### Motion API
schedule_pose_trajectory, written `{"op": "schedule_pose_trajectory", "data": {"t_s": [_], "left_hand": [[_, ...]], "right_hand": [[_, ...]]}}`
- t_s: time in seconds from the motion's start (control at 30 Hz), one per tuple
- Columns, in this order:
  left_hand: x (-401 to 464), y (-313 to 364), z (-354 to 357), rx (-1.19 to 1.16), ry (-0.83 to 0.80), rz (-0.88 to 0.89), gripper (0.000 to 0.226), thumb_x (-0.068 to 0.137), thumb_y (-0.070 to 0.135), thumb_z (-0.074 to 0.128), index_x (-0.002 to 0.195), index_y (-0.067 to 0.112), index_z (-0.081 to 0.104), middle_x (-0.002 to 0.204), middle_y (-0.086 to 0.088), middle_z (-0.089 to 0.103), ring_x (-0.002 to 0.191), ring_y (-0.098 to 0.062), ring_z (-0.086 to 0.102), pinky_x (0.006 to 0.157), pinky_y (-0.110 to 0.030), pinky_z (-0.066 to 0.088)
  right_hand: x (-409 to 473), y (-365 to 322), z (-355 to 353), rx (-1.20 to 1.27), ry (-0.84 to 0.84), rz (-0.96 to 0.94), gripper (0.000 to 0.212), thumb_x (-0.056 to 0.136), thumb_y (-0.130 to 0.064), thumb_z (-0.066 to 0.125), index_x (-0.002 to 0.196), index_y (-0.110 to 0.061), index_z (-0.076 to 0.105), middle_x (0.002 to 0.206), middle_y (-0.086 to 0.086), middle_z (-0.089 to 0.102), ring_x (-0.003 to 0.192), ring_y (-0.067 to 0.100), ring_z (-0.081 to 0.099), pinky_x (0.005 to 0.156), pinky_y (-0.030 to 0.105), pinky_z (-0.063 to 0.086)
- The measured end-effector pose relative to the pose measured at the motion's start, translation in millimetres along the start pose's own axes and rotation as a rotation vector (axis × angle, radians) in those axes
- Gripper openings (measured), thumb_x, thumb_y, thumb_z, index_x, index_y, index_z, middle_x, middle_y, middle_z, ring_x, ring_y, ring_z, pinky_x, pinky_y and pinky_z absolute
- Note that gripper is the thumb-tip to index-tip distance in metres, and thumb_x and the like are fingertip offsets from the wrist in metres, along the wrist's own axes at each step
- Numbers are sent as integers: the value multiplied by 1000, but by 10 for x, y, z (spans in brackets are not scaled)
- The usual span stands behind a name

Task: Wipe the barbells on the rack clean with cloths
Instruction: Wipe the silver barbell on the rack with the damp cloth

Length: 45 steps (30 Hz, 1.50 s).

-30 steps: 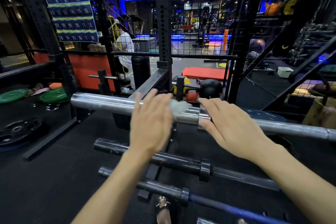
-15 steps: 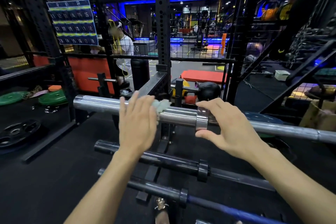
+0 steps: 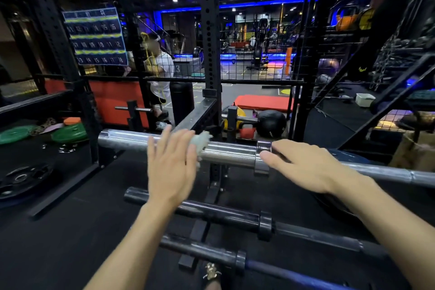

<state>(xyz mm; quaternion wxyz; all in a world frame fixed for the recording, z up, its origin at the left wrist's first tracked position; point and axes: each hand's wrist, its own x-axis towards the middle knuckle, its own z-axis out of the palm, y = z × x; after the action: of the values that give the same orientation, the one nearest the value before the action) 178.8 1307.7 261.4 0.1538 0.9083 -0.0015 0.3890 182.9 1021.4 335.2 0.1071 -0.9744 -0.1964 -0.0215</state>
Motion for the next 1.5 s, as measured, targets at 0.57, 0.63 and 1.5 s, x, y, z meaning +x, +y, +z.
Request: {"op": "schedule_pose_trajectory", "data": {"t_s": [0.57,0.63,1.5], "left_hand": [[16,127,-41,-64,1,-14,52,108,35,21,136,18,62,141,5,59,153,-18,26,127,-44,-2],[-14,426,-23,-87,-13,36,52,108,33,22,137,16,62,141,2,60,151,-20,30,127,-45,2],[124,32,-128,2,-85,12,53,109,37,17,134,22,61,136,8,62,144,-13,40,128,-42,0]], "right_hand": [[26,20,52,369,99,-59,63,70,-78,70,114,-38,50,117,-17,63,112,8,62,95,40,52],[-9,-37,148,312,241,-116,58,69,-73,71,107,-40,44,111,-18,65,104,11,64,89,45,53],[8,-46,20,-65,51,-53,64,87,-83,14,88,-27,46,90,-6,64,80,14,60,79,39,47]]}}
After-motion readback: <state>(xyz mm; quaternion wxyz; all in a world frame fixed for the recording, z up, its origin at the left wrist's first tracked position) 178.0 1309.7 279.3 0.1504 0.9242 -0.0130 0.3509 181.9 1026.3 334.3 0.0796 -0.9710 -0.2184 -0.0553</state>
